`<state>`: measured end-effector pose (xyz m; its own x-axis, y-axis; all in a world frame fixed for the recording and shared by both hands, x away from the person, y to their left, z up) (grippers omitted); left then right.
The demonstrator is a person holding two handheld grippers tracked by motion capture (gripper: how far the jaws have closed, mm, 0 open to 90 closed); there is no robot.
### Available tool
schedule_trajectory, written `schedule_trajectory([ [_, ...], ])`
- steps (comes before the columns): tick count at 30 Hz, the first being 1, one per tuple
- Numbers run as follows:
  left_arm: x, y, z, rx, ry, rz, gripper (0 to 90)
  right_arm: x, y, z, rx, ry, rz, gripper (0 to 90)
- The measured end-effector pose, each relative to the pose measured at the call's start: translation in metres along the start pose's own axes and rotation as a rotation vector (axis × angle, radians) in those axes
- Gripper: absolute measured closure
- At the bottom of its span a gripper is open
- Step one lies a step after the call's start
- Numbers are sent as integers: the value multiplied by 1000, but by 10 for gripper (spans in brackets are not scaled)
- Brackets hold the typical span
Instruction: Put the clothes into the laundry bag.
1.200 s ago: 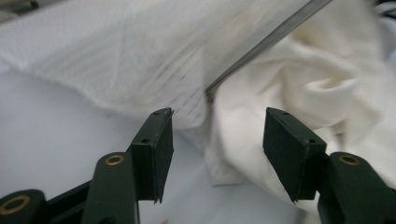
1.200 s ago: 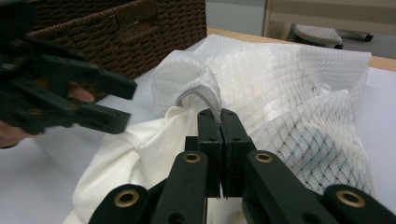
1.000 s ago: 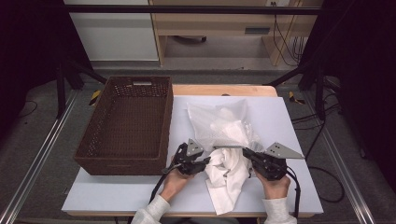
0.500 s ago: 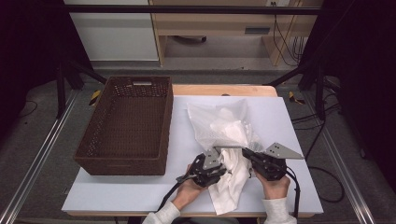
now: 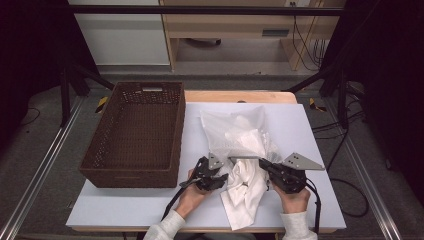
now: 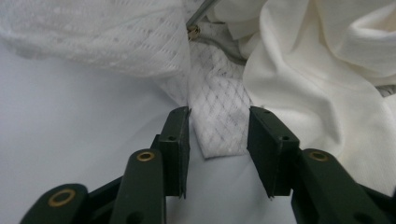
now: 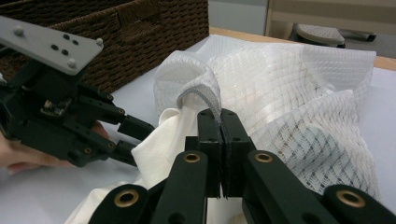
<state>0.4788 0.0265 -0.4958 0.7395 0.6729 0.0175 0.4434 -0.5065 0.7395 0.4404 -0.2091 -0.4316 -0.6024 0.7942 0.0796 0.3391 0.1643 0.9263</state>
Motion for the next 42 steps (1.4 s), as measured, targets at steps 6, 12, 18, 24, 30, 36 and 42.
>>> schedule_trajectory([
  [6,-3,0,-4,16,-23,-16,857,1,-1,2,6,2,-5,891],
  [12,-11,-12,-47,-5,8,55,870,3,0,2,3,8,-6,891],
  [18,-17,-38,-70,-5,12,54,868,13,3,6,10,34,-21,891],
  [24,-8,-41,-51,-51,34,-2,616,17,2,11,25,36,-33,891],
  [30,-1,-38,-36,-46,-3,-74,514,16,3,9,15,34,-37,890],
  [36,-7,-43,-46,-17,4,-32,874,17,2,9,12,20,-35,886],
  [42,-15,-52,-52,-42,9,10,877,15,0,11,14,10,-26,871],
])
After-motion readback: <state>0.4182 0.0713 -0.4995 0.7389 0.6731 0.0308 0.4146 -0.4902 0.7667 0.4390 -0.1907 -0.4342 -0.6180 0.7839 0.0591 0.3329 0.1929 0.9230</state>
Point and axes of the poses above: each handheld gripper's, and its own axes: z roughly forward along the jaws, y roughly out of its top, x roughly to its left, the point moved 2 cm from there along z, roughly forward along the jaws
